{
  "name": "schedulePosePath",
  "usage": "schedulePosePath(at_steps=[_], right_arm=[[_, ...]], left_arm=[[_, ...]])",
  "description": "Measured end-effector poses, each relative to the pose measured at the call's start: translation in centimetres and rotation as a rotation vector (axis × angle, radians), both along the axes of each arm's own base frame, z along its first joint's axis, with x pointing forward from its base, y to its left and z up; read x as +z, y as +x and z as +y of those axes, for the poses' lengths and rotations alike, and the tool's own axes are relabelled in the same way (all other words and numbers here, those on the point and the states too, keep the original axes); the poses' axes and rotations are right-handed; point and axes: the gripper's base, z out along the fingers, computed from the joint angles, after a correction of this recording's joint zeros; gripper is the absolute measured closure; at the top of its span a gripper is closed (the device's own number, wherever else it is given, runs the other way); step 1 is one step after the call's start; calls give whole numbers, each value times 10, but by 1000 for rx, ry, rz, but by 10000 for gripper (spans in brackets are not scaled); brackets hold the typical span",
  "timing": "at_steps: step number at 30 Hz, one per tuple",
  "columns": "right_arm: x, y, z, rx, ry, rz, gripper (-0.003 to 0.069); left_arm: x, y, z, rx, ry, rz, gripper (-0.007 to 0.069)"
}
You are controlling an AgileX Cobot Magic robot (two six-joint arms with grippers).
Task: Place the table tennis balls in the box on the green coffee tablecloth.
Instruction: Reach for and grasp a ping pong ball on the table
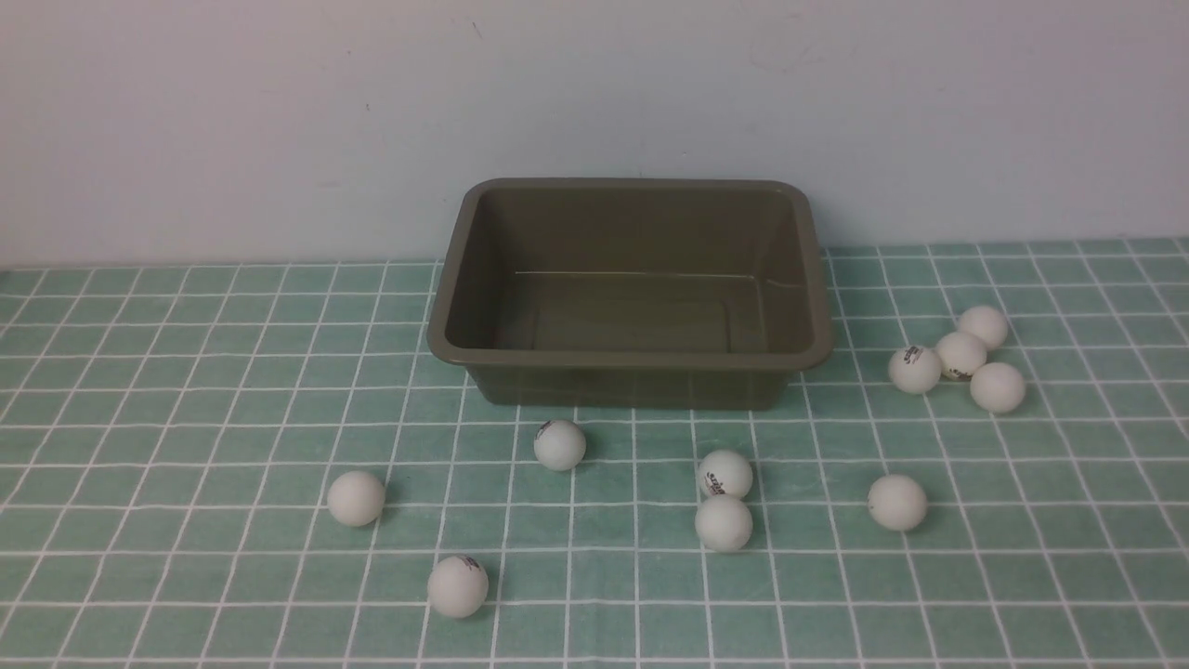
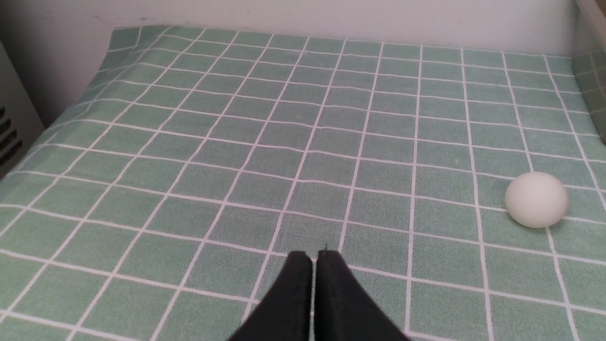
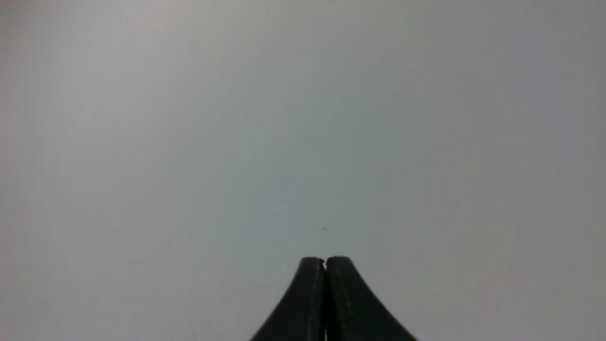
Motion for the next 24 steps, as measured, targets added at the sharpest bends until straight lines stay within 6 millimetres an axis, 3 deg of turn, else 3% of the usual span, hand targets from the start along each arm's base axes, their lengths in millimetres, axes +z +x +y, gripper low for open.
schedulePosePath(at_steps=[2, 10, 13, 18, 22, 24], right_arm=[[9, 0, -2, -18, 13, 37, 676], [82, -16, -3, -215, -164, 59, 676], [111, -8, -7, -259, -169, 130, 676], [145, 35, -13, -273, -234, 321, 676], [165, 83, -25, -233, -68, 479, 676], [172, 96, -30, -241, 17, 500, 676]], left_arm=[[0, 0, 0, 0, 0, 0, 629], [0, 0, 0, 0, 0, 0, 629], [0, 0, 0, 0, 0, 0, 629], [0, 0, 0, 0, 0, 0, 629], [0, 0, 0, 0, 0, 0, 629], [0, 0, 0, 0, 0, 0, 629]])
